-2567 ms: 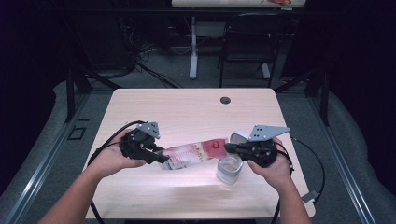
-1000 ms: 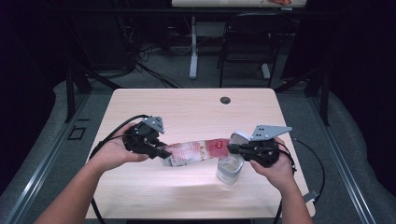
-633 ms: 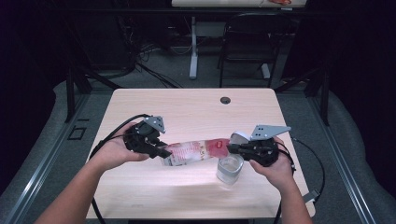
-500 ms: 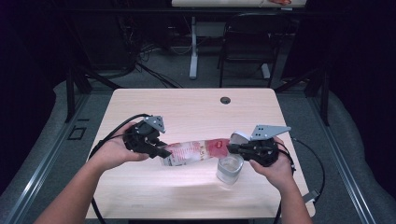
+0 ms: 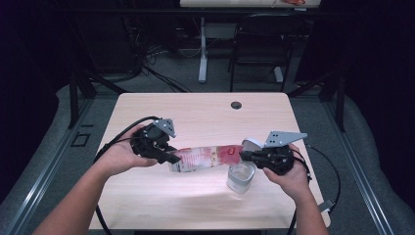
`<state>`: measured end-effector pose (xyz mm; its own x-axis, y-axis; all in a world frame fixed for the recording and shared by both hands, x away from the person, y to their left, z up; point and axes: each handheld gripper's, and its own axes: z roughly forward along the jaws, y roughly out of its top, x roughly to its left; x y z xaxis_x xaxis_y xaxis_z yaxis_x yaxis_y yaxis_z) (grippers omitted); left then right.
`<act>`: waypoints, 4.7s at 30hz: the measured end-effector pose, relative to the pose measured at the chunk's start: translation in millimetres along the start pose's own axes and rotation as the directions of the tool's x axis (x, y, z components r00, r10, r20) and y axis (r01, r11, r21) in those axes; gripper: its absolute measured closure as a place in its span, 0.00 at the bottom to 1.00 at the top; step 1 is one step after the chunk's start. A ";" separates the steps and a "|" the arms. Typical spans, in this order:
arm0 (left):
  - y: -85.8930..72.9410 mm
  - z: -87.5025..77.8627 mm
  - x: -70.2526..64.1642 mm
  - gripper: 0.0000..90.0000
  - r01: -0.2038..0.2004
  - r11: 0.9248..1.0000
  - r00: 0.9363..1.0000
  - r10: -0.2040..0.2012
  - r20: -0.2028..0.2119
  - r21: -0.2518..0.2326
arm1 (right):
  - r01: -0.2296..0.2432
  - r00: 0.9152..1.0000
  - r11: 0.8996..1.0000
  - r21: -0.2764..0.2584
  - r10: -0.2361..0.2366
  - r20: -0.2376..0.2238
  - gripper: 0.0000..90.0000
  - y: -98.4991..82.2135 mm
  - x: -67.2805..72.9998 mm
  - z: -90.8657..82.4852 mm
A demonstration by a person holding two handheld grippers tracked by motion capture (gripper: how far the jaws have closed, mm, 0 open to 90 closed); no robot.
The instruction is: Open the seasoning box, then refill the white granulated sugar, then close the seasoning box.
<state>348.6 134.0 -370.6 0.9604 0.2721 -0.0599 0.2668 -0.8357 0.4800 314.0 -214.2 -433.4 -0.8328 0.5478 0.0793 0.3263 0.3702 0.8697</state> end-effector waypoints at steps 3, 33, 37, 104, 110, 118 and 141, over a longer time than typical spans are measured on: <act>2.3 -1.0 -0.5 0.81 0.001 1.000 1.000 -0.001 -0.007 0.006 | -0.003 1.000 1.000 0.000 0.003 0.001 1.00 -0.1 -0.2 -0.2; 7.2 -11.3 -2.8 0.81 -0.003 1.000 1.000 0.003 -0.010 0.006 | 0.000 1.000 1.000 0.000 0.000 -0.003 1.00 0.4 0.1 0.5; 8.5 -12.3 -2.7 0.81 -0.007 1.000 1.000 0.007 -0.012 0.006 | -0.001 1.000 1.000 -0.002 0.001 -0.006 1.00 0.5 -0.4 0.0; 40.6 -15.3 -4.1 0.82 -0.040 0.999 0.999 0.040 -0.002 -0.034 | -0.053 0.999 0.998 0.025 0.053 0.013 1.00 -17.4 -10.5 -11.3; 41.0 -14.9 -2.8 0.82 -0.037 0.999 0.999 0.037 -0.003 -0.037 | -0.053 0.998 0.998 0.024 0.052 0.021 0.98 -17.0 -11.6 -10.5; 40.7 -14.2 -2.1 0.82 -0.034 0.999 0.999 0.034 -0.002 -0.039 | -0.050 0.998 0.999 0.011 0.050 0.036 0.95 -16.7 -11.4 -9.8; 50.5 -18.5 -6.9 0.87 -0.054 0.998 0.998 0.054 -0.019 -0.029 | -0.060 0.998 0.998 0.017 0.060 0.019 1.00 -19.2 -14.3 -10.4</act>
<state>354.0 98.8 -329.7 0.9716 0.2360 -0.0173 0.2119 -0.8353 0.5073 315.0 -236.9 -446.1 -0.8030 0.5834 0.1217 0.3836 0.3496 0.8548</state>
